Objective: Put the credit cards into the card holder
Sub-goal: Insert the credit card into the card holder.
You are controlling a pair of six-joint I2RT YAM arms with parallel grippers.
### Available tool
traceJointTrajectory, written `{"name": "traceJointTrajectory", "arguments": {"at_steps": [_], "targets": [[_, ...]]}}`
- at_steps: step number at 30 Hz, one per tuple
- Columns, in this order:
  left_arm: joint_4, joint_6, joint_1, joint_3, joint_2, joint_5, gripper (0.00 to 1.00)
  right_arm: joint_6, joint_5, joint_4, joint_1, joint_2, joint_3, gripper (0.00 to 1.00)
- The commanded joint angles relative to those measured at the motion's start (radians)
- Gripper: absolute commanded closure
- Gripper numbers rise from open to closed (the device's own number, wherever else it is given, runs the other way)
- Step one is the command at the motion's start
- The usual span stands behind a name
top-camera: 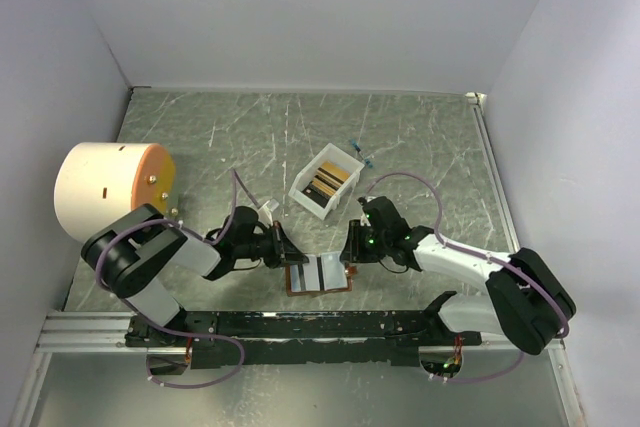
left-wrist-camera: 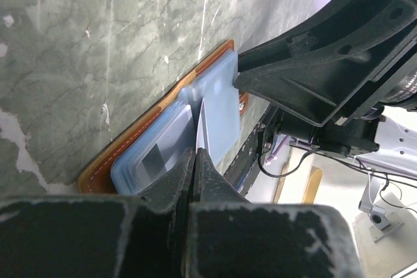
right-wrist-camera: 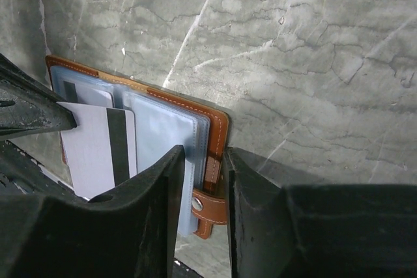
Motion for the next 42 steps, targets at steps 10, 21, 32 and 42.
{"name": "traceJointTrajectory", "arguments": {"at_steps": [10, 21, 32, 42], "targets": [[-0.294, 0.105, -0.014, 0.064, -0.140, -0.143, 0.93, -0.008, 0.031, -0.024, 0.007, -0.040, -0.016, 0.71], [-0.269, 0.084, -0.039, 0.086, -0.068, -0.105, 0.93, -0.003, 0.033, -0.027, 0.008, -0.047, -0.016, 0.71], [-0.257, 0.083, -0.049, 0.095, -0.036, -0.088, 0.93, -0.001, 0.038, -0.029, 0.008, -0.048, -0.012, 0.71], [-0.309, 0.077, -0.051, 0.103, -0.044, -0.078, 0.93, -0.003, 0.042, -0.032, 0.009, -0.051, -0.015, 0.71]]}}
